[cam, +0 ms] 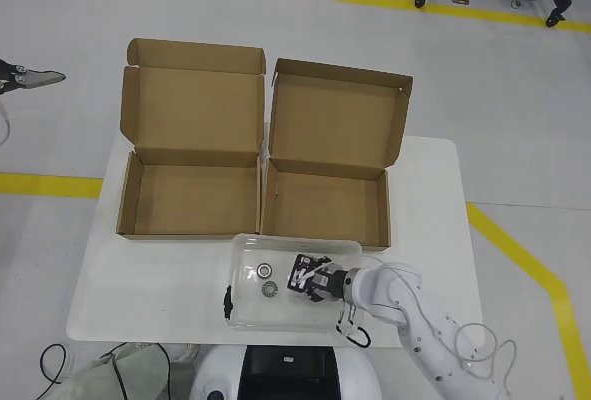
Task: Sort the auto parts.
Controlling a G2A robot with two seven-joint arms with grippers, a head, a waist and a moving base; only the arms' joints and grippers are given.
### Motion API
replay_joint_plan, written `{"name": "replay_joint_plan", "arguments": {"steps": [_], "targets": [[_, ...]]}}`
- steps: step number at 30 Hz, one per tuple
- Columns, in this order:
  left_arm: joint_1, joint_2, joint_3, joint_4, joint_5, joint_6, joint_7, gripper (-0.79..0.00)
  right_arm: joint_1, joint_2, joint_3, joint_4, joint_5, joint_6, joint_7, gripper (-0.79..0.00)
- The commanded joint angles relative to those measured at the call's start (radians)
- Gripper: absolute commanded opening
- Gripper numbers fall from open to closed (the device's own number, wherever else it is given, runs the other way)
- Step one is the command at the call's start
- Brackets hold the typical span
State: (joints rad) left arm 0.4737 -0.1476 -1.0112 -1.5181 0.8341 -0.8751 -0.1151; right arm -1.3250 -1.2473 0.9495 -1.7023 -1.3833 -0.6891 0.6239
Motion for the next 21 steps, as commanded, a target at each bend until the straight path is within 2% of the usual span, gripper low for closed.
{"name": "replay_joint_plan", "arguments": {"steps": [1,11,18,21], "targets": [[0.0,0.0,0.0,0.0,0.0,0.0,0.0,0.0,0.001,0.001,0.0,-0.006,-0.002,0.005,-0.002,-0.785],[0.0,0.0,0.0,0.0,0.0,0.0,0.0,0.0,-0.022,0.013,0.033,-0.059,-0.004,0.025,-0.137,-0.785],[0.0,0.0,0.0,0.0,0.0,0.0,0.0,0.0,-0.038,0.019,0.05,-0.066,0.015,0.014,-0.336,-0.785],[0.0,0.0,0.0,0.0,0.0,0.0,0.0,0.0,-0.028,0.02,0.048,-0.055,0.026,-0.022,-0.439,-0.785]]}}
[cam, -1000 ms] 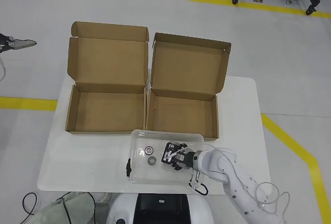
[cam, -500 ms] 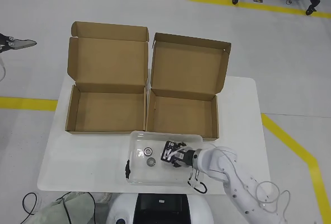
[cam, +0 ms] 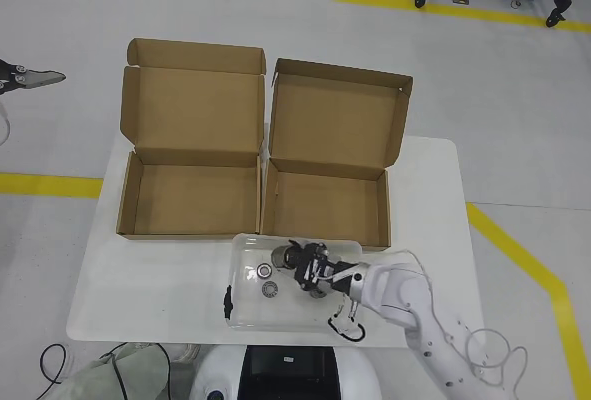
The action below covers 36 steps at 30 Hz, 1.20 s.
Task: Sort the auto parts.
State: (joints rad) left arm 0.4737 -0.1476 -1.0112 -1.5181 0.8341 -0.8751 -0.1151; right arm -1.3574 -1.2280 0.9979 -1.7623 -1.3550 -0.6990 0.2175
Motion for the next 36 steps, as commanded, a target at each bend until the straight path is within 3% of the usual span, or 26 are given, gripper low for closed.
{"name": "replay_joint_plan", "arguments": {"steps": [1,17,36], "targets": [[0.0,0.0,0.0,0.0,0.0,0.0,0.0,0.0,0.012,0.001,-0.004,0.007,-0.012,-0.027,-0.052,-0.785],[0.0,0.0,0.0,0.0,0.0,0.0,0.0,0.0,0.108,-0.003,0.047,0.006,0.034,-0.021,-0.443,-0.785],[0.0,0.0,0.0,0.0,0.0,0.0,0.0,0.0,0.191,0.008,0.179,-0.138,0.102,-0.006,-0.499,-0.785]]}}
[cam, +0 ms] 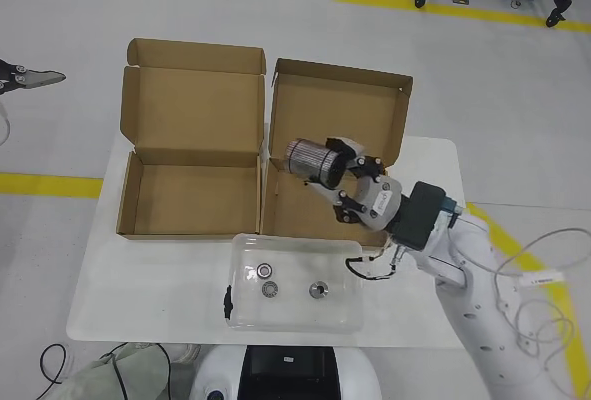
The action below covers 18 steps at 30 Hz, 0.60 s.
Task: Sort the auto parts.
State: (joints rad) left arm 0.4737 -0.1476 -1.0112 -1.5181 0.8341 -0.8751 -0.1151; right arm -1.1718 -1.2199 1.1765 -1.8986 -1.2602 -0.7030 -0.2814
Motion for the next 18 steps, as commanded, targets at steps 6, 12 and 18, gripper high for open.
{"name": "replay_joint_plan", "arguments": {"steps": [6,12,18], "targets": [[0.0,0.0,0.0,0.0,0.0,0.0,0.0,0.0,0.047,-0.005,-0.014,0.01,0.032,0.0,-0.006,-0.785],[0.0,0.0,0.0,0.0,0.0,0.0,0.0,0.0,0.061,-0.009,-0.031,0.015,0.027,0.012,-0.024,-0.785],[0.0,0.0,0.0,0.0,0.0,0.0,0.0,0.0,0.056,-0.01,-0.056,0.025,-0.012,0.015,0.019,-0.785]]}}
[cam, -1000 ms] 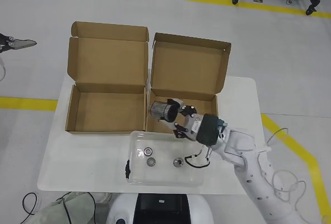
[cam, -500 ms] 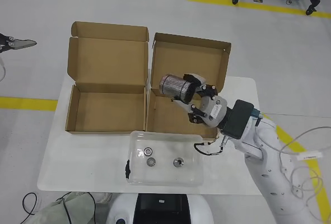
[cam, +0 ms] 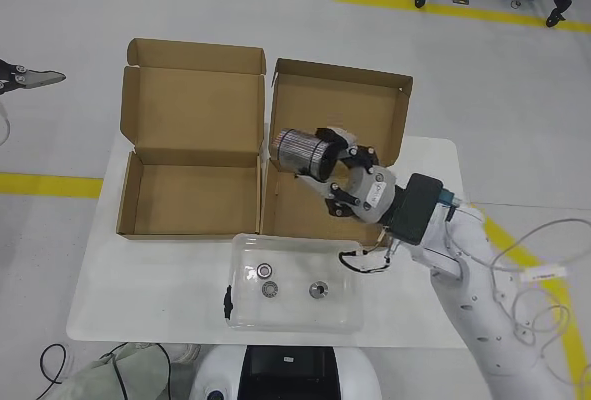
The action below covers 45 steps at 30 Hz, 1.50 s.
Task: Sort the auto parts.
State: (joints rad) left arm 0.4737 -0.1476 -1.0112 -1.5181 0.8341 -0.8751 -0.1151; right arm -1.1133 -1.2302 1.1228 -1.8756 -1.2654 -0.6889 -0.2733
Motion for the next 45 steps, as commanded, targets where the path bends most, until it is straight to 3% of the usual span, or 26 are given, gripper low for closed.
{"name": "replay_joint_plan", "arguments": {"steps": [1,14,24,30,45], "targets": [[0.0,0.0,0.0,0.0,0.0,0.0,0.0,0.0,-0.007,0.001,-0.006,0.006,-0.015,0.001,0.021,-0.785],[0.0,0.0,0.0,0.0,0.0,0.0,0.0,0.0,-0.079,0.012,-0.02,0.06,-0.057,0.005,0.221,-0.785],[0.0,0.0,0.0,0.0,0.0,0.0,0.0,0.0,-0.088,0.018,-0.036,0.081,-0.028,0.042,0.565,-0.785],[0.0,0.0,0.0,0.0,0.0,0.0,0.0,0.0,-0.046,0.01,-0.074,0.15,0.005,0.082,0.684,-0.785],[0.0,0.0,0.0,0.0,0.0,0.0,0.0,0.0,0.153,-0.045,-0.235,0.398,0.04,0.195,0.83,-0.785]]}}
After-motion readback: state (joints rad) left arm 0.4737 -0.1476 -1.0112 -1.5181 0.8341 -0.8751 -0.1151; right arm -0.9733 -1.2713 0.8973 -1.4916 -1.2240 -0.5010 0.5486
